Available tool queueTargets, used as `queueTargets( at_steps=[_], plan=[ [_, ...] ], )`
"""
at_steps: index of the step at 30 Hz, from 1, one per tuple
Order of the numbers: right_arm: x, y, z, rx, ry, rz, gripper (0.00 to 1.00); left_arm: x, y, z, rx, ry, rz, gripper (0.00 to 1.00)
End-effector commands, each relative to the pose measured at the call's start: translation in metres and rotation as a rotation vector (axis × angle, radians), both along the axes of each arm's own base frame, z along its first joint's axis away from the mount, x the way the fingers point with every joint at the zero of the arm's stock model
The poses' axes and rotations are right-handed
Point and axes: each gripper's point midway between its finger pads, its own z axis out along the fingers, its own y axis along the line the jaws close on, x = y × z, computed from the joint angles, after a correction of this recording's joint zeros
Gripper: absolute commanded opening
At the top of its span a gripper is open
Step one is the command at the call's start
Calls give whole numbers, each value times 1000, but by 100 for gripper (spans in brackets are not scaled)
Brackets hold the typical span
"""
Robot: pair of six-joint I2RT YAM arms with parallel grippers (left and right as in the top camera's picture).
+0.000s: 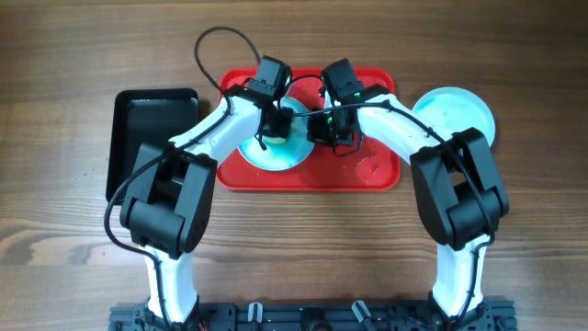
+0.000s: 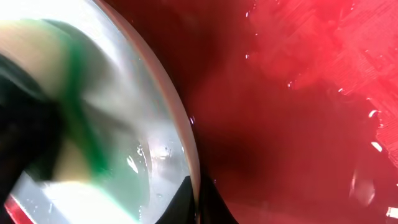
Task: Clean dirty plates on tray and stack at the side
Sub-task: 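Scrub the green smear with the left-gripper sponge while right gripper holds rim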
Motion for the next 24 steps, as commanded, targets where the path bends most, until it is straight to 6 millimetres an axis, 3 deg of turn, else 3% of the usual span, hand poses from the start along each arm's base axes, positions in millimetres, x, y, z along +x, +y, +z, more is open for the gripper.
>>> queueTargets(
  at_steps=[1,4,8,11,14,17,24],
  plan=[
    [-13,4,-10,-8,39,26,4,2,71,-12,250,-77,381,4],
    [-13,4,-10,-8,37,29,5,-14,64,-20,217,13,345,4],
    [-13,4,-10,-8,37,30,4,-55,0,-33,-51,264,-86,4],
    [-13,4,-10,-7,37,30,4,-92,-52,-17,-350,382,-386,4],
    [-13,4,-10,-7,37,30,4,-108,-71,-3,-495,425,-466,4],
    [-13,4,-10,-4,39,31,4,-101,-70,-5,-479,395,-467,4],
    [-14,6,-9,5,37,44,4,-39,-48,-17,-307,186,-275,4]
  ],
)
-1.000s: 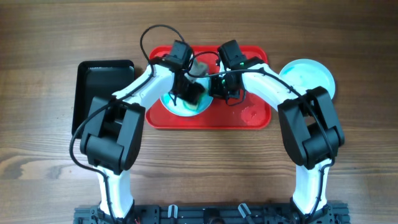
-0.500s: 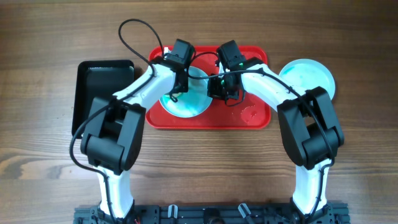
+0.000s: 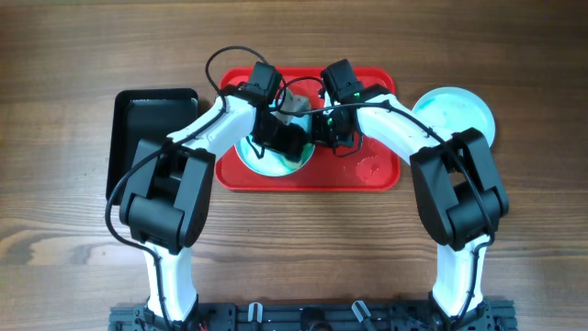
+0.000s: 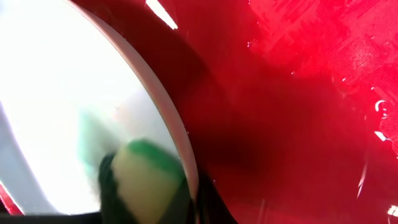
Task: Clean dirty plates on tray and stack at the side
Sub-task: 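Scrub the green smear with the left-gripper sponge while right gripper holds rim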
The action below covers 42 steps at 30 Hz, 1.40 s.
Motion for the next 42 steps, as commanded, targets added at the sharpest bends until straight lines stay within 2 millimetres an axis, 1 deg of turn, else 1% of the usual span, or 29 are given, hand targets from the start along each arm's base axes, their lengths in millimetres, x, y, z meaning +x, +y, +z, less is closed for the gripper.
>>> queueTargets(
  at_steps=[1,2,4,6,7,9,12,13,14,16,17,18,19,20,21,22,24,27,29,30,32,33,34,35,36,37,38,40,42],
  plan=[
    [-11,5,-9,4,28,36,4,37,26,-20,162,-94,200,4],
    [-11,5,-9,3,28,35,4,47,37,-21,218,-124,274,4],
    [-11,5,-9,3,27,36,4,65,68,-22,361,-189,467,4],
    [-10,6,-9,4,26,36,4,73,106,-18,518,-249,683,4],
    [-10,5,-9,3,26,35,4,71,118,-17,572,-260,734,4],
    [-10,6,-9,3,26,35,4,62,131,-17,640,-245,762,4],
    [-10,6,-9,4,26,35,4,38,143,-21,724,-170,744,4],
    [-10,6,-9,4,26,35,4,25,145,-23,751,-120,718,4],
    [-10,6,-9,4,26,35,4,13,138,-28,731,-57,645,4],
    [-10,6,-9,4,25,36,4,-15,100,-35,561,91,340,4],
    [-10,6,-9,5,24,35,4,-28,82,-35,465,144,220,4],
    [-10,6,-9,5,23,35,4,-45,61,-30,337,201,78,4],
    [-10,6,-9,5,23,36,4,-59,44,-23,223,240,-25,4],
    [-9,6,-9,5,22,36,4,-69,30,-14,119,264,-105,4],
    [-9,6,-9,6,22,35,4,-75,19,-7,36,271,-156,4],
    [-10,6,-9,5,23,36,4,-73,14,-5,-4,260,-172,4],
    [-10,6,-9,5,22,36,4,-58,7,-6,-29,187,-169,4],
    [-10,6,-9,5,23,35,4,-19,-1,-9,-28,76,-47,4],
    [-10,6,-9,5,23,36,4,12,2,-12,18,-9,68,4],
    [-10,6,-9,5,23,36,4,29,11,-14,72,-59,148,4],
    [-10,6,-9,5,23,36,4,53,34,-19,194,-133,303,4],
    [-10,6,-9,5,23,36,4,65,57,-21,306,-179,428,4],
    [-10,6,-9,5,23,36,4,71,78,-20,399,-214,537,4],
    [-10,6,-9,5,22,37,4,74,110,-17,532,-257,700,4],
    [-10,6,-9,5,22,38,4,72,130,-13,620,-285,800,4],
    [-10,6,-9,5,22,38,4,69,144,-10,679,-301,862,4],
    [-10,6,-9,5,22,38,5,64,150,-9,709,-298,880,4],
    [-10,6,-9,5,22,37,4,55,153,-12,741,-268,867,4],
    [-10,6,-9,5,22,37,4,41,155,-15,776,-219,835,4]
  ],
)
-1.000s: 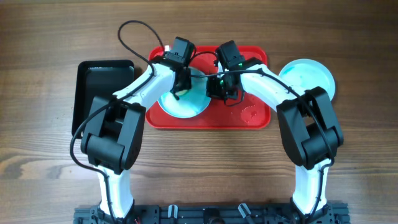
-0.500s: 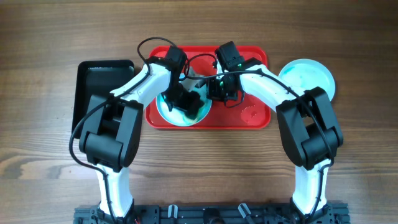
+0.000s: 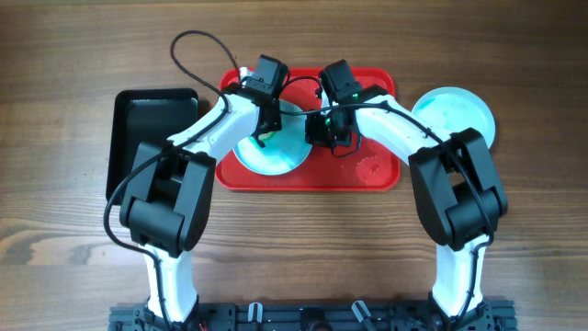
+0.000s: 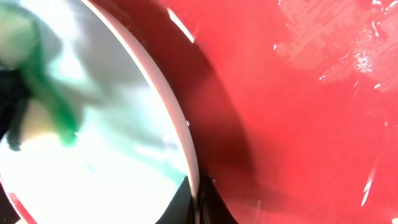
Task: Clean dirty plates on tray and stack at the side
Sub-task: 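Scrub the green smear with the left-gripper sponge while right gripper holds rim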
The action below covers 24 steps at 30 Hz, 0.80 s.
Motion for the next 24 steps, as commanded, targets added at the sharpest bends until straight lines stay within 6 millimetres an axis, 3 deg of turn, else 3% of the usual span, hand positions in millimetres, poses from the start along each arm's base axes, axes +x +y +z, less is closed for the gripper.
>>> queueTargets(
  at_steps=[1,4,7,10,12,15,19,24],
  plan=[
    [-10,1,-10,-10,36,13,4,-24,52,-16,220,57,143,4],
    [-10,1,-10,-10,36,13,4,-39,39,-24,164,159,48,4],
    [-10,1,-10,-10,35,13,4,-58,-1,-35,-19,297,-229,4],
    [-9,1,-10,-9,32,13,4,-94,-55,-29,-316,417,-613,4],
    [-9,1,-10,-9,33,12,4,-114,-72,-21,-436,457,-750,4],
    [-9,1,-9,-8,31,11,4,-131,-81,-12,-527,495,-828,4],
    [-8,2,-9,-6,26,11,4,-119,-84,-8,-529,461,-794,4],
    [-5,3,-9,-4,13,8,4,-55,-76,7,-410,316,-509,4]
  ],
)
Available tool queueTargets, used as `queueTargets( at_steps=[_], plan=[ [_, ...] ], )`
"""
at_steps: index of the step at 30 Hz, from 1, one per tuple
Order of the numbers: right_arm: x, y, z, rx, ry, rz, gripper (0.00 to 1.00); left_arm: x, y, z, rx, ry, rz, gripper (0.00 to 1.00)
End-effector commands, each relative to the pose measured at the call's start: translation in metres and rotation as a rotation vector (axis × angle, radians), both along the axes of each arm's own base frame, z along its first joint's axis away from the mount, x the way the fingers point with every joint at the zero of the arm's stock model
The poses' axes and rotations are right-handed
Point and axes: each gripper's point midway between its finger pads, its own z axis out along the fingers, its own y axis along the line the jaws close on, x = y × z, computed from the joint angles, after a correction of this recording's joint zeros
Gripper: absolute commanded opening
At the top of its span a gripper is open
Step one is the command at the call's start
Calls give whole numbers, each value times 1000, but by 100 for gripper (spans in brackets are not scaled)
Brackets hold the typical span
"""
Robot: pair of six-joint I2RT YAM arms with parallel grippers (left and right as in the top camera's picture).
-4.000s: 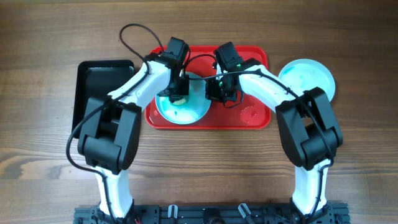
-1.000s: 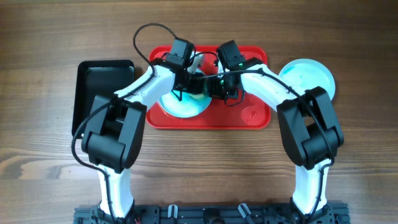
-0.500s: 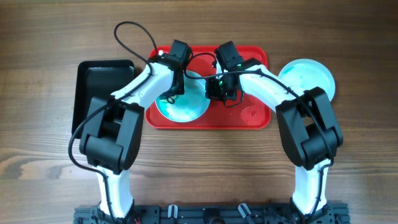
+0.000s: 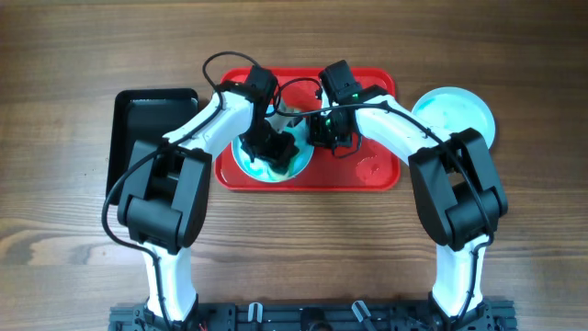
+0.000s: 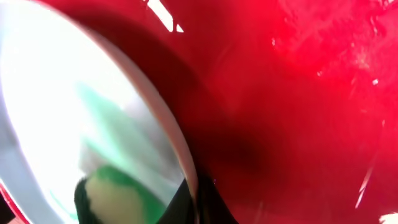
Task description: Clean dirty plates on tray and stack at the side
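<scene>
A pale teal plate [image 4: 254, 166] lies on the left half of the red tray [image 4: 367, 172]. My left gripper [image 4: 273, 143] is over the plate's middle, shut on a yellow-and-green sponge [image 5: 115, 194] that presses on the wet plate [image 5: 68, 106]. In the right wrist view a dark finger edges the sponge's left side. My right gripper [image 4: 320, 129] is shut on the plate's right rim, its dark fingertips [image 5: 180, 208] pinching the rim at the frame's bottom. A green smear trails across the plate above the sponge.
A second teal plate [image 4: 457, 114] sits on the table right of the tray. A black tray [image 4: 147, 129] lies to the left of the red one. The red tray's floor [image 5: 298, 93] is wet and glossy. A cable loops above the left wrist.
My left gripper with the sponge has moved from the plate's far left part to its middle, nearer the pinched rim. The right gripper still pinches the rim in the same spot.
The right gripper has held the plate's rim throughout. The sponge in the left gripper was at the plate's centre, then close to the pinched rim, then at the far left, and is now back near the rim.
</scene>
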Motion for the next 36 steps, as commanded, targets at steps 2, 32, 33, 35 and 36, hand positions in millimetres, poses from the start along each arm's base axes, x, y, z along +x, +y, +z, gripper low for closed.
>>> queueTargets(
  at_steps=[2,32,33,35,36],
  plan=[
    [-2,1,-9,-8,11,-7,4,53,0,21,59,-80,240,4],
    [17,-31,24,-141,-115,-90,4,118,95,72,265,-249,627,4],
    [20,-38,32,-178,-149,-91,4,118,95,72,265,-249,627,4],
    [28,-55,56,-260,-245,-88,4,118,95,72,266,-247,626,4],
    [33,-66,69,-318,-297,-99,4,117,95,72,266,-246,626,4]
  ],
)
